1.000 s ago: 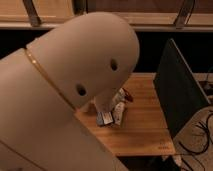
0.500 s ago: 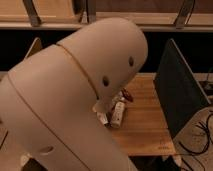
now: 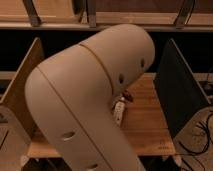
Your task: Place the eraser on the white sponge
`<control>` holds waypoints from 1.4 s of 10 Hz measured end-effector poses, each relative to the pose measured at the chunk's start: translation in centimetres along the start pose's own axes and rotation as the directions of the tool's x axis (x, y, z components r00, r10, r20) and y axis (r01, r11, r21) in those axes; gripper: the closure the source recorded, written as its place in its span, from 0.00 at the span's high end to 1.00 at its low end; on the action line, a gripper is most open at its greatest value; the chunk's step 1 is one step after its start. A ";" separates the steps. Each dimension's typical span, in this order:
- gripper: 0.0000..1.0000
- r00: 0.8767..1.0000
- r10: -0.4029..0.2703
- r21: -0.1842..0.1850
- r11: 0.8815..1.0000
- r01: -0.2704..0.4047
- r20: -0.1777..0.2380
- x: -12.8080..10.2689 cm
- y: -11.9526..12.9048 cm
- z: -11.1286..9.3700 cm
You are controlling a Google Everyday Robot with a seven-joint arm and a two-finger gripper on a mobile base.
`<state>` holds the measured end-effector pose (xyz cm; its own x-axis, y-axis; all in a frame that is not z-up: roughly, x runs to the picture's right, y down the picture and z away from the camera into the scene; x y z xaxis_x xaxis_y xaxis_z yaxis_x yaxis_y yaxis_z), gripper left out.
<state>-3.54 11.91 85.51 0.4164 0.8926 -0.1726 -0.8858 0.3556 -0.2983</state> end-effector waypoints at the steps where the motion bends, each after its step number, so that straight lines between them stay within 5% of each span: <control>1: 0.41 1.000 0.001 -0.007 1.000 -0.001 -0.004 0.1 0.0 0.2; 5: 0.78 1.000 0.001 -0.013 1.000 -0.001 -0.023 0.7 -0.3 0.4; 11: 0.80 1.000 -0.005 -0.009 1.000 0.005 -0.015 0.1 -0.8 -0.5; 13: 0.80 0.999 -0.021 0.000 1.000 0.021 0.024 -1.4 -1.1 -1.8; 14: 0.80 0.996 -0.034 0.009 0.999 0.034 0.077 -3.0 -1.4 -3.3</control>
